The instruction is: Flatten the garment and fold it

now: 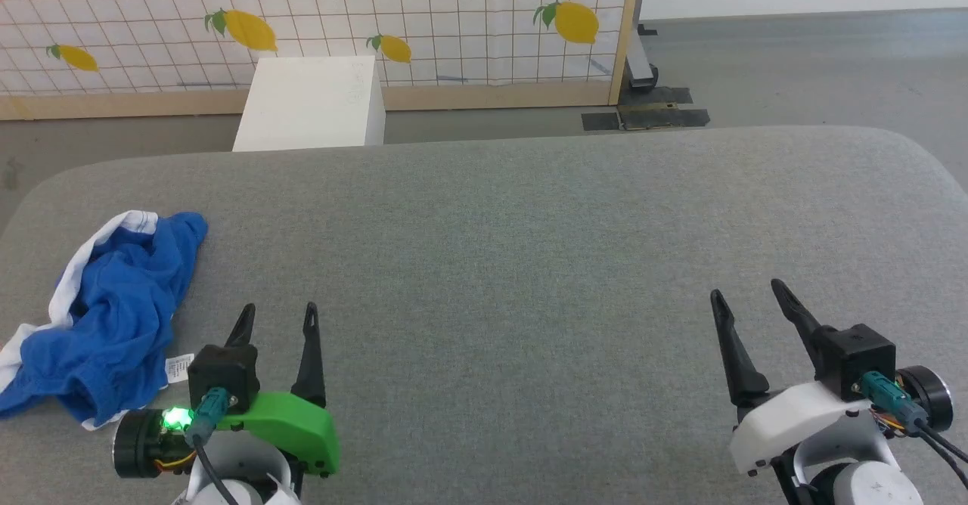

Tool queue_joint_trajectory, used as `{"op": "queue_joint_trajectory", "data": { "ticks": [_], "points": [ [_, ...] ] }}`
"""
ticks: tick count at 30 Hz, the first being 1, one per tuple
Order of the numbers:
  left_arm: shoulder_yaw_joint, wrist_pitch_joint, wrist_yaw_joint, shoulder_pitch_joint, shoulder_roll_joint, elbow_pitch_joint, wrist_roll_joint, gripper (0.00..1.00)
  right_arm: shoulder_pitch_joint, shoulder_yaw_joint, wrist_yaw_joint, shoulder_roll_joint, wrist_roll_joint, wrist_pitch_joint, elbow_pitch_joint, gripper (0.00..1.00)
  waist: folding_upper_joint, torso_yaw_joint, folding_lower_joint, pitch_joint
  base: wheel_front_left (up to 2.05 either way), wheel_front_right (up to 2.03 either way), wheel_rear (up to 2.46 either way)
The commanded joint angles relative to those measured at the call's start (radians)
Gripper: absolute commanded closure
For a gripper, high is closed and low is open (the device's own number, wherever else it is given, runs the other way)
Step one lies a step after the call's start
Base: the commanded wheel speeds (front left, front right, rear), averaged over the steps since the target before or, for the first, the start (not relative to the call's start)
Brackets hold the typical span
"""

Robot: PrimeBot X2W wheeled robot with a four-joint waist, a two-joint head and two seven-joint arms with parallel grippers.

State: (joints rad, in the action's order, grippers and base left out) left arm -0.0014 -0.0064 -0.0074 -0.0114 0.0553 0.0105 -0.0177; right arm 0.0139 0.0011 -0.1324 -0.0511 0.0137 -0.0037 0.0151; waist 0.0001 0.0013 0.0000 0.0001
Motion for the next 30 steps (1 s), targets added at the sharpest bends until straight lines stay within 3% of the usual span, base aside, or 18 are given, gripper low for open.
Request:
{"op": "queue_joint_trajectory", "data": {
  "ticks": [1,14,30],
  "points": [
    [0.001,-0.011,-0.003,0.0,0.0,0.006,-0.002,0.0,-0.005,0.001,0.0,0.0,0.013,-0.013,0.008,0.0,-0.0001,0.001,0.0,0.0,0.0,0.0,0.0],
    [0.011,-0.038,-0.005,0.001,-0.001,0.023,-0.016,0.0,-0.007,0.006,0.0,0.0,0.046,-0.039,0.035,0.0,-0.0001,0.032,0.0,-0.001,0.0,0.0,0.0],
    [0.026,-0.071,-0.01,0.002,-0.001,0.049,-0.034,0.0,-0.006,0.014,0.0,0.0,0.09,-0.073,0.08,0.0,-0.0001,0.143,0.0,-0.003,0.0,0.0,0.0]
  ]
}}
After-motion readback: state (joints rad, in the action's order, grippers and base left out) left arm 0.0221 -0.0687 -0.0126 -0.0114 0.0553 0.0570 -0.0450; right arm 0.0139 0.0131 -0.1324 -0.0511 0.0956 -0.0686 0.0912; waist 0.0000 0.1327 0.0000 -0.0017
